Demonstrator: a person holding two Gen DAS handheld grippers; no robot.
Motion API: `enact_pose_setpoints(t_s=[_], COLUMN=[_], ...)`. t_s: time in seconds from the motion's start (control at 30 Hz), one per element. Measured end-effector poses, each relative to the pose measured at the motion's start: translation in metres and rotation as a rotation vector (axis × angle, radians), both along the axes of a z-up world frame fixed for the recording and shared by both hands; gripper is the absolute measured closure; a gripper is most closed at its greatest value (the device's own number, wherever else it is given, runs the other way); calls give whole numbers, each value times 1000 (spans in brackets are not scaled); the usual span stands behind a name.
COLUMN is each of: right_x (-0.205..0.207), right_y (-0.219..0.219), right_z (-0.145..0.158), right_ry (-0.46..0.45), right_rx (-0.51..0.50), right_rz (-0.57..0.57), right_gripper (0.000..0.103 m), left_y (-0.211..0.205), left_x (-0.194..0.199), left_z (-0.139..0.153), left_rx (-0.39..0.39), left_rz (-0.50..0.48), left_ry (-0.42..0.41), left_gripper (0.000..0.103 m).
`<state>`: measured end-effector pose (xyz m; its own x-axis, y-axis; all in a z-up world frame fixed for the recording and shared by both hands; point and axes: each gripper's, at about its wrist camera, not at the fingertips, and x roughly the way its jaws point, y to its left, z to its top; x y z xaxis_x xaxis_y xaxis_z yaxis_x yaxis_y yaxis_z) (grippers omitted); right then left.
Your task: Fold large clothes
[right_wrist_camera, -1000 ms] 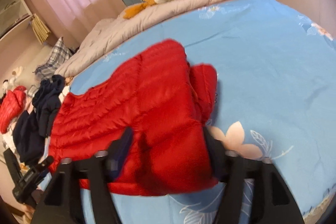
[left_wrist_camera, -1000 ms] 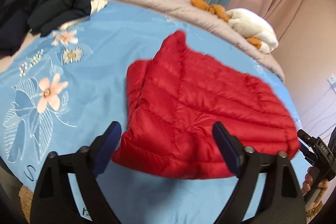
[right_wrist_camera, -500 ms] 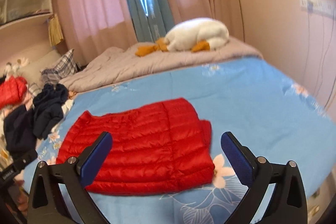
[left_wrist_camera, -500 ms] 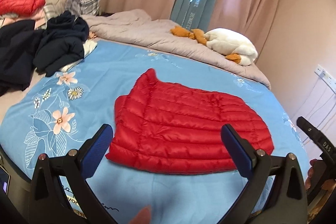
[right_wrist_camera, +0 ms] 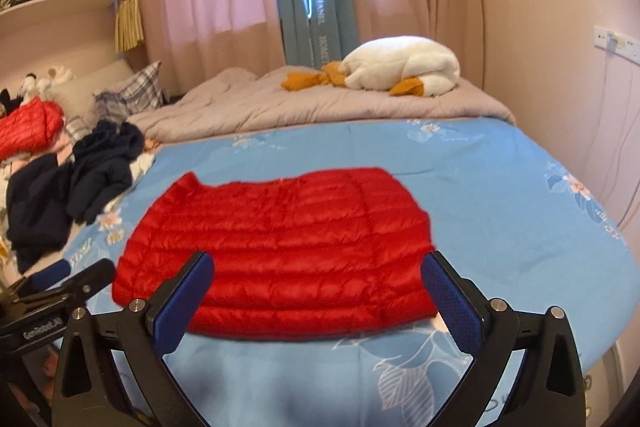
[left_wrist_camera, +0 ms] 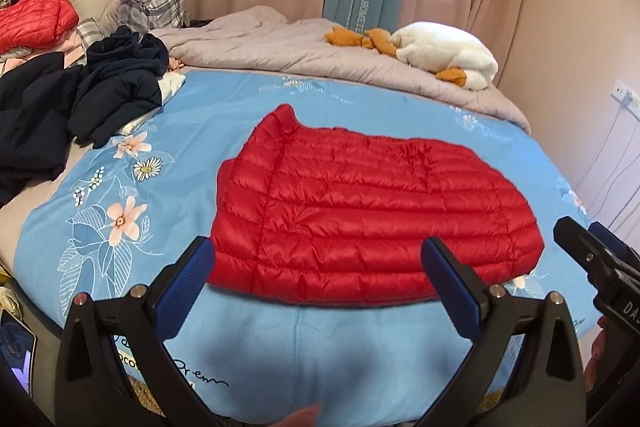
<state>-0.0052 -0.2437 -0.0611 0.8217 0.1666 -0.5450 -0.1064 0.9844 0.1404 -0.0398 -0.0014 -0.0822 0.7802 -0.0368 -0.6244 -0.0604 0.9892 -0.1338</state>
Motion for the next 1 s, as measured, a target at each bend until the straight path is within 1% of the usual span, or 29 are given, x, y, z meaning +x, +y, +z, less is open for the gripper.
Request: enact_pose_setpoints(t_s=[0.07, 0.23, 0.63, 0.77, 1.0], right_x=[-2, -5, -5, -5, -6], right_y=[3, 9, 12, 11, 11], right_z=[-2, -3, -7, -7, -8], right_ry=[7, 14, 30, 26, 24], right_rx=[-4, -12, -19, -10, -25], right_rz=[11, 11, 4, 11, -3], right_gripper=[1, 1, 1, 1, 1], left_y=[-2, 0, -5, -8, -11], left_x=[1, 1, 3, 4, 2], left_z=[-3, -7, -7, -7, -7], left_rx=[10, 15, 28, 55, 51], left_rz=[-12, -8, -17, -6, -16], left_ry=[10, 27, 33, 38, 42], left_gripper=[0, 0, 0, 0, 0])
